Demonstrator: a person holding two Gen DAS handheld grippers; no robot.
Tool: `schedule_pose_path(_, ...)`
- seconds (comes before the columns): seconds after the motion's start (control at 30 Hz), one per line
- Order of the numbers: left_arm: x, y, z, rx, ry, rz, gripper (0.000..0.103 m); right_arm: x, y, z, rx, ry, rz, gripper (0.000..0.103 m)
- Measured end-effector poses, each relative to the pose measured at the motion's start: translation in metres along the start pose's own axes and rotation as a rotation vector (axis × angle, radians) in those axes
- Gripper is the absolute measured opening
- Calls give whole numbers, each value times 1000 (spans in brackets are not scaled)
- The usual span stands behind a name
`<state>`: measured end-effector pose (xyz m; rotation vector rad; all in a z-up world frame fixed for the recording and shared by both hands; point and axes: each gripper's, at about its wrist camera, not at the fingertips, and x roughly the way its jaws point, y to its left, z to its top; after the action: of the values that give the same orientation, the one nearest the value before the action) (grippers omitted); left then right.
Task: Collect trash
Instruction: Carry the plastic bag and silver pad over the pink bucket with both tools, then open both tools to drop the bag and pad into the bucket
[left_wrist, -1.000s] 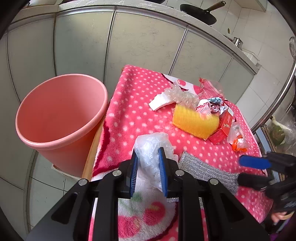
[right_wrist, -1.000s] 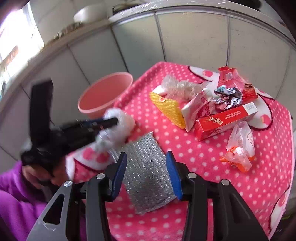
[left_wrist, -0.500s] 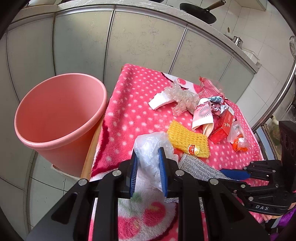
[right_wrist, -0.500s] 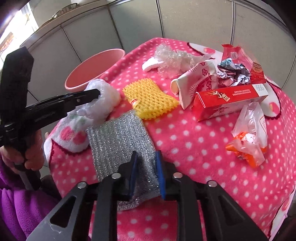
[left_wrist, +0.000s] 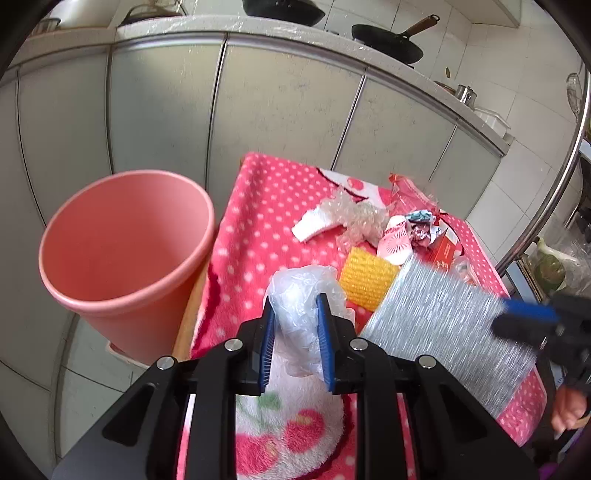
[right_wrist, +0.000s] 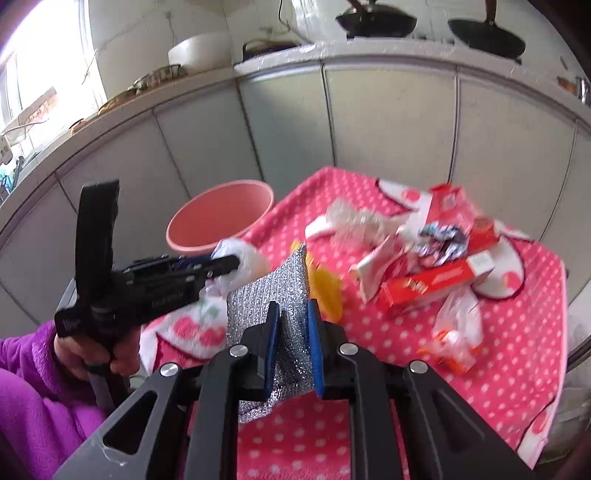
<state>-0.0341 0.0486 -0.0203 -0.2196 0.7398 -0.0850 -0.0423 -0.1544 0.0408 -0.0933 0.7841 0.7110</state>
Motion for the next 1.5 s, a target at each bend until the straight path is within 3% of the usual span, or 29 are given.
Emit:
schedule_pose_path(0.27, -13, 0, 11, 32, -63, 56, 21, 15, 5, 26, -33, -60, -79, 15)
schedule_pose_path(0.5, -17, 12, 24, 14, -95, 94, 21, 39, 15, 49, -60, -97, -88, 15)
schedule_pose_path(0.9, -22, 71, 53, -75, -174, 229, 21, 104, 48, 99, -106, -124, -100, 15)
schedule_pose_path(1.2, -13, 130, 58, -168, -178, 325, 21, 173, 79, 124, -127, -71, -68, 16)
schedule_pose_path(1.5, 4, 159, 51, -211, -129, 365, 21, 229, 95, 136, -120, -18, -91, 16)
